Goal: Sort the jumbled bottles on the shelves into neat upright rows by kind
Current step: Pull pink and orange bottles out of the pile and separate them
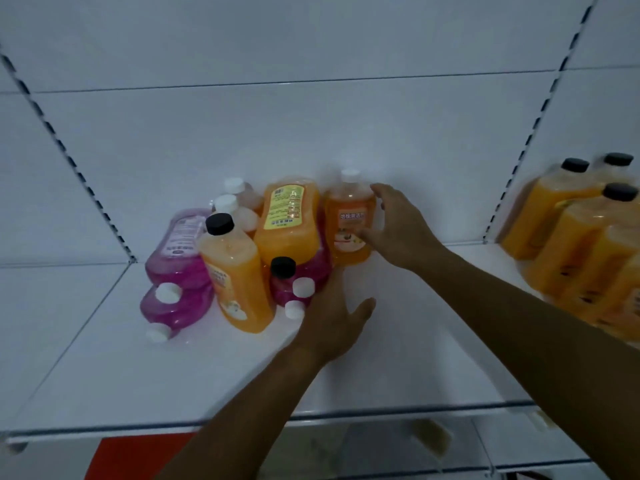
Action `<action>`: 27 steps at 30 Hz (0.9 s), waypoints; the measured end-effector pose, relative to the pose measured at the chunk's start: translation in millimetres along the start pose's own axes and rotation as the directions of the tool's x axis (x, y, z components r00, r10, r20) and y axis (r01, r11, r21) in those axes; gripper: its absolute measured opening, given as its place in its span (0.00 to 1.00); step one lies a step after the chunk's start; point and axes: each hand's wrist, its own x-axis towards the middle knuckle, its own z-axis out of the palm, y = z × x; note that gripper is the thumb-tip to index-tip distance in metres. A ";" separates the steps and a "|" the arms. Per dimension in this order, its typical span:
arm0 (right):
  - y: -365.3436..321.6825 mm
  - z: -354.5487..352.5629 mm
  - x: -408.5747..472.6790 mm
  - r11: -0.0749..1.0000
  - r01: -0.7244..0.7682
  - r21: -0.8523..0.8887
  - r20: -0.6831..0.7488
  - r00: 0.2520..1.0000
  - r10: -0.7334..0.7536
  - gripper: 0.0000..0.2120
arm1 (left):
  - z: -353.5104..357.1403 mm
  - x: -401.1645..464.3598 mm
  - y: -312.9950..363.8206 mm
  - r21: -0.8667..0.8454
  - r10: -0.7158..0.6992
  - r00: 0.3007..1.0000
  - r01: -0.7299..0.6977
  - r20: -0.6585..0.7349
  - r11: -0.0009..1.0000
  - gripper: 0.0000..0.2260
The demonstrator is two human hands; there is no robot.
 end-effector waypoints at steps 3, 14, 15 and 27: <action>3.8 13.0 15.6 0.998 0.006 0.058 -0.019 1.000 -0.005 0.39 | 2.5 7.8 0.2 -0.052 0.020 0.999 -0.022 -0.030 0.998 0.29; 11.2 10.8 35.1 0.990 -0.041 0.135 0.082 0.996 0.030 0.34 | 10.8 25.9 -10.2 -0.066 0.013 0.999 -0.016 -0.036 0.998 0.32; 12.0 8.2 31.5 0.990 -0.037 0.133 0.083 0.996 0.026 0.34 | 11.0 26.2 -9.3 -0.095 0.013 0.999 -0.016 -0.032 0.995 0.31; 21.0 -58.6 -50.5 0.993 0.031 0.112 0.293 0.954 -0.063 0.34 | 33.8 -32.8 27.3 -0.118 -0.085 0.996 0.081 -0.023 0.990 0.37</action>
